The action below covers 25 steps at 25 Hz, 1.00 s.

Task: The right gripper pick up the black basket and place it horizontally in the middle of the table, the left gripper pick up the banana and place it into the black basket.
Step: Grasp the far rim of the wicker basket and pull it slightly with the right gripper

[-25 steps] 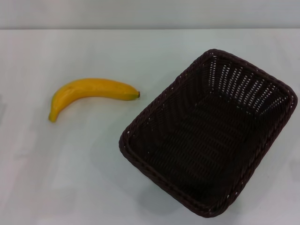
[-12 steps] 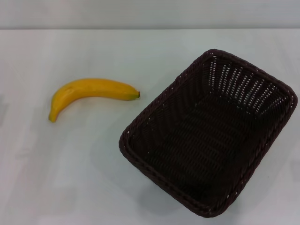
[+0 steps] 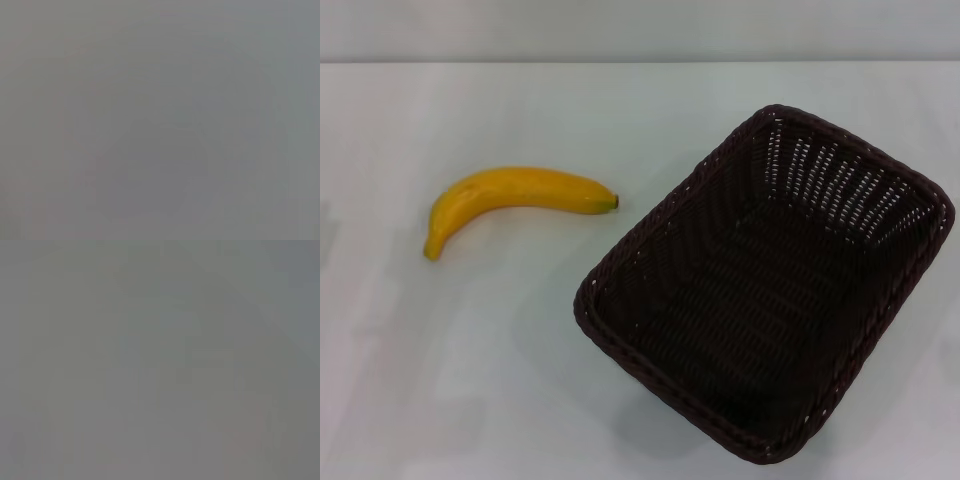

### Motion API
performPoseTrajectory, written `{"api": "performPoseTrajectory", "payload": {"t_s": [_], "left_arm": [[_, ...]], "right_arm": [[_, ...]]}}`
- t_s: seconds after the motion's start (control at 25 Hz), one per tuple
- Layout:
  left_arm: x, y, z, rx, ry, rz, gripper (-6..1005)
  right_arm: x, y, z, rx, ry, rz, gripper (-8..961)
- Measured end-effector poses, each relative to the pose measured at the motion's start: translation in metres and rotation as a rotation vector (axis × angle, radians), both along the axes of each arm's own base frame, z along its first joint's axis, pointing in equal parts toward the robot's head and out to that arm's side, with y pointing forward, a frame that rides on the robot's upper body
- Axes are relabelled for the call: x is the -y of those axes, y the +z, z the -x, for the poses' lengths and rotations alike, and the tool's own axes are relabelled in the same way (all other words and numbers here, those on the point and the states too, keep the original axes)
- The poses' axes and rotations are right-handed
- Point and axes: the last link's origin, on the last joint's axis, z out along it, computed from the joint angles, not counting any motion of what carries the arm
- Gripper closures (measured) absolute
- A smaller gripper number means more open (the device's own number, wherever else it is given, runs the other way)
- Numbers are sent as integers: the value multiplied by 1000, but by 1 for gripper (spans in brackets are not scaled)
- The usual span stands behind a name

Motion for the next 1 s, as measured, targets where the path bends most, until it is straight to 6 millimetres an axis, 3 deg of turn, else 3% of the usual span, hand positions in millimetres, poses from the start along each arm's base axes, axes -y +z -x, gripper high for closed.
{"api": "performPoseTrajectory", "payload": {"t_s": [1.0], "left_arm": [[-3, 0, -4, -3, -21, 5, 118]], "right_arm": [[-2, 0, -1, -3, -9, 3, 84]]}}
